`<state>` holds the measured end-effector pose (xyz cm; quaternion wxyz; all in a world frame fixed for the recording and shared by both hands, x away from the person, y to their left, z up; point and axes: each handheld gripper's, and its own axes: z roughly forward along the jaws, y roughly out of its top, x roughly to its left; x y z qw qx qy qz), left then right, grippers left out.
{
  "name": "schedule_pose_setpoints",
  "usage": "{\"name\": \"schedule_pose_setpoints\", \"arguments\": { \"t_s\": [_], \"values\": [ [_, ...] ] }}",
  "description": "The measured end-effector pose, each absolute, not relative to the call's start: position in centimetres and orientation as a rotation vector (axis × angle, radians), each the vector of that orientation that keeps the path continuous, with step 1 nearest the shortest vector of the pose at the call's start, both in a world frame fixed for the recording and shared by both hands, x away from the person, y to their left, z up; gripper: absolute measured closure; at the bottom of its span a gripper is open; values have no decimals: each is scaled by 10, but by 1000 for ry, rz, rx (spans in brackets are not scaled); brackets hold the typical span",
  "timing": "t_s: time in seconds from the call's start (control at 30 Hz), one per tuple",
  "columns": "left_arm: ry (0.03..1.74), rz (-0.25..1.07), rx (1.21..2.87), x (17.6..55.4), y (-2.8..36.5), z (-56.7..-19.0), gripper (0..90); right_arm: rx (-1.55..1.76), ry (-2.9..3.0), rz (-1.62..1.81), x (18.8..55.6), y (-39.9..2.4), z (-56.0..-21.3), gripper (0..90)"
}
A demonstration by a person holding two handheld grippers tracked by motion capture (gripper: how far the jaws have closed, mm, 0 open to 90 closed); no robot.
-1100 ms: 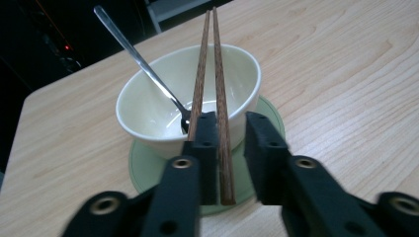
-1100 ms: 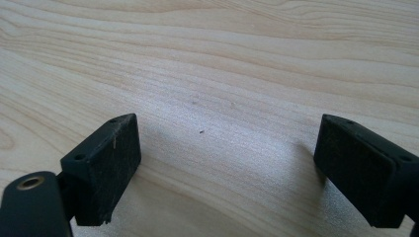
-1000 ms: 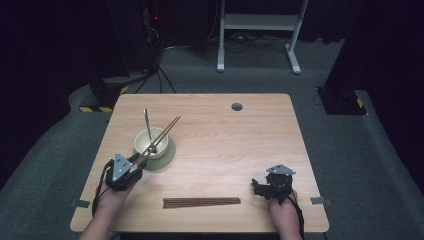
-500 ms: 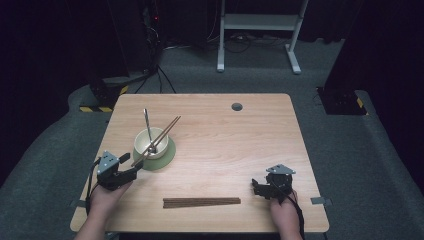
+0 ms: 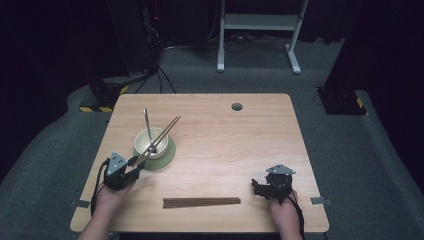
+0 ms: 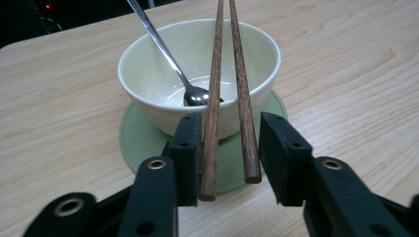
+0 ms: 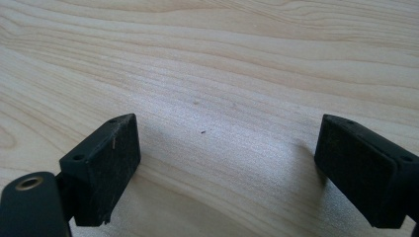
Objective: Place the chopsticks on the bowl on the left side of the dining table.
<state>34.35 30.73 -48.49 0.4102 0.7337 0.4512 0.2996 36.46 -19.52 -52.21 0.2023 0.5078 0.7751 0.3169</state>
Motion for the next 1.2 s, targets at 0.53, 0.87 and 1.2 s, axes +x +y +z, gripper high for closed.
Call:
{"name": "schedule_pose_setpoints", "arguments": {
  "t_s": [0.53,0.87,1.2],
  "values": [
    [1120,750,1848,346,298,-488,707,1417,2165,885,365,-195,-522,104],
    [1113,747,1850,346,297,-488,749,1415,2165,884,365,-195,-522,104],
    [1120,736,1846,344,297,-487,758,1420,2164,885,364,-195,-522,104]
  ]
}}
